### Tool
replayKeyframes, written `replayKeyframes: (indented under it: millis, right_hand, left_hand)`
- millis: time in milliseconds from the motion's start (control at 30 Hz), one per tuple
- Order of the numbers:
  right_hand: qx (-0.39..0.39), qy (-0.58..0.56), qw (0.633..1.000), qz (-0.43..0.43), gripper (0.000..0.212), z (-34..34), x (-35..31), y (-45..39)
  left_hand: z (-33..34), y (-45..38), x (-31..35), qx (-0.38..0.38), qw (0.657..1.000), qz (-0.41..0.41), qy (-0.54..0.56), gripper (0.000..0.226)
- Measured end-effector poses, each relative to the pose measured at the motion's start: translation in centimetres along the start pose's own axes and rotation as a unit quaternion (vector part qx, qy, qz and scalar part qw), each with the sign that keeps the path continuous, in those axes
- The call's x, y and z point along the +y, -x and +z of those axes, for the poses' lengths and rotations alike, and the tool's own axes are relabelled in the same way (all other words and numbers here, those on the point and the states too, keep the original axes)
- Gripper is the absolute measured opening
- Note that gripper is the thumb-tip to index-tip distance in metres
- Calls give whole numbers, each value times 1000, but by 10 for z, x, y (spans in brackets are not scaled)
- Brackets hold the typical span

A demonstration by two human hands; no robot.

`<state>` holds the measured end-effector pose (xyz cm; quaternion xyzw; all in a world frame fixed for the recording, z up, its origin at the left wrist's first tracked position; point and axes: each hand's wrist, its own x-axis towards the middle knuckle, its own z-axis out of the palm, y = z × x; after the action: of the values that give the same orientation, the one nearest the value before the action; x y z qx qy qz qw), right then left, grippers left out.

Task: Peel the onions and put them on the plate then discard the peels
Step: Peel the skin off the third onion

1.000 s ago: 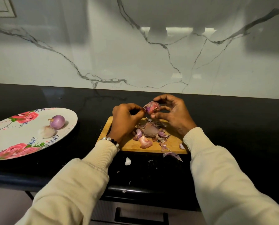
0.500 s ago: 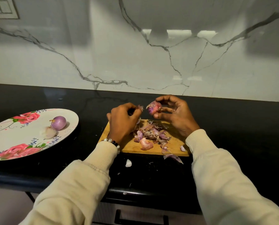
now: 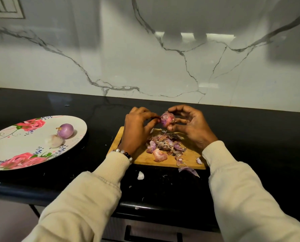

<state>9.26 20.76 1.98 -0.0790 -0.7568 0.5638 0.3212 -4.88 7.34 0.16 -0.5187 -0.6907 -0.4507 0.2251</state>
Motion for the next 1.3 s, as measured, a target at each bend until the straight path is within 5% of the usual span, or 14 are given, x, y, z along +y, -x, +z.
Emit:
replayKeyframes:
  millis: [400, 633, 867, 1300]
  right_hand:
    - [21, 10, 1000, 9, 48, -3, 0, -1]
    - [14, 4, 1000, 8, 52, -2, 3, -2]
    - [-40, 2, 999, -14, 55, -1, 3, 1]
    - [-68, 9, 998, -16, 54, -1, 6, 1]
  left_hand:
    - [-4, -4, -1, 87, 969, -201, 112, 17]
    - [-2, -2, 3, 16, 985, -172, -23, 22]
    - [-3, -2, 9, -7, 989, -100, 110, 11]
    - [-1, 1, 8, -26, 998, -40, 32, 2]
